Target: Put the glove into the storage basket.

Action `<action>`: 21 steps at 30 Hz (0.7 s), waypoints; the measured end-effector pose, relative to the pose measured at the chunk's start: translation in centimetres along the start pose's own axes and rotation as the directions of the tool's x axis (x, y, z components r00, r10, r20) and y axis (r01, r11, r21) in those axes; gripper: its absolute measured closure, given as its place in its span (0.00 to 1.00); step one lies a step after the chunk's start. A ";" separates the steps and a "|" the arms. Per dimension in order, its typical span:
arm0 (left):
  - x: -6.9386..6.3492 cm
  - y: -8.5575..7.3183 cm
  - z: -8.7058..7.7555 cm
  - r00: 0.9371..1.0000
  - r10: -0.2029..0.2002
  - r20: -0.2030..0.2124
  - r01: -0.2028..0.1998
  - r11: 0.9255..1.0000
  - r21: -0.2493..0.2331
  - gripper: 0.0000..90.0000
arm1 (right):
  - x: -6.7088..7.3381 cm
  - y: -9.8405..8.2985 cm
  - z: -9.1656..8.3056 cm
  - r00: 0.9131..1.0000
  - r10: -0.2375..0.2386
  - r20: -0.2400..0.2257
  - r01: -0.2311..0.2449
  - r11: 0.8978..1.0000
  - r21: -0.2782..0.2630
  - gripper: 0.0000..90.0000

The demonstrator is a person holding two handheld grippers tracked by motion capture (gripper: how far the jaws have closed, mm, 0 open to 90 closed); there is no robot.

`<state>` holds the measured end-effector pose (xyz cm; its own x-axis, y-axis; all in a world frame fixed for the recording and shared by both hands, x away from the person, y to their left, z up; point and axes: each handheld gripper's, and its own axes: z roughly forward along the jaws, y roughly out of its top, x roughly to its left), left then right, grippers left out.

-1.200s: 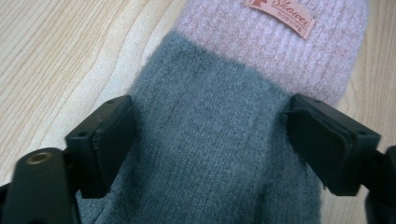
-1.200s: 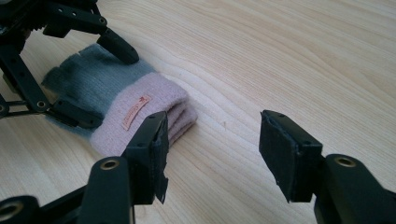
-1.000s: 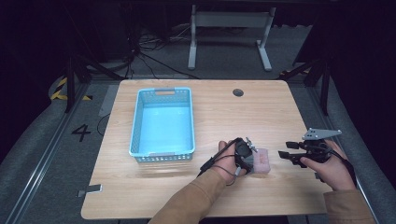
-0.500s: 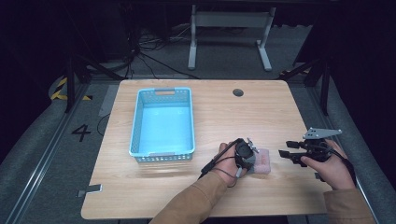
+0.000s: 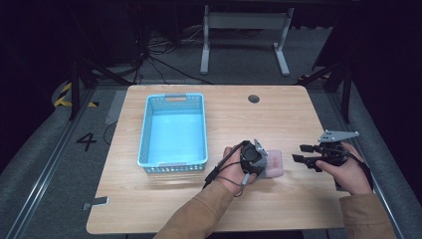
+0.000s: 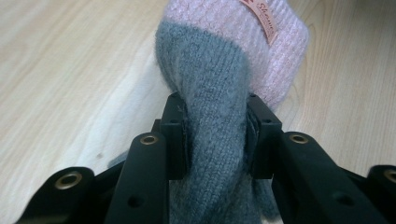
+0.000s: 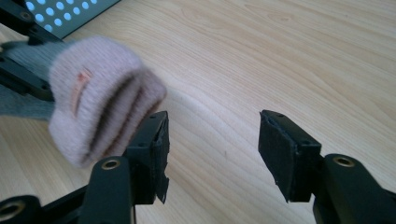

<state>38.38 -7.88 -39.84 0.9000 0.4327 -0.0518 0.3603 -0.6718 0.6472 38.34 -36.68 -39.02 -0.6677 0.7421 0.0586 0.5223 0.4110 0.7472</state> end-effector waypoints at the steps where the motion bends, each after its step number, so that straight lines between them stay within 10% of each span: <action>1: 0.1 -0.1 -0.3 1.000 -0.008 -0.002 0.008 1.000 -0.009 0.74 | 0.0 0.2 0.2 1.000 -0.001 -0.005 0.001 1.000 0.000 0.49; 21: 3.2 -1.9 -7.4 0.995 -0.101 -0.022 0.097 0.987 -0.129 0.74 | -0.2 2.2 2.7 0.998 -0.016 -0.060 0.016 1.000 -0.005 0.49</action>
<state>38.77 -0.75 -35.62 0.8537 0.5111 -0.1001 0.4111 -0.5432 0.7321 41.02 -34.49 -39.16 -0.7066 0.7024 0.0861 0.5093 0.4202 0.7510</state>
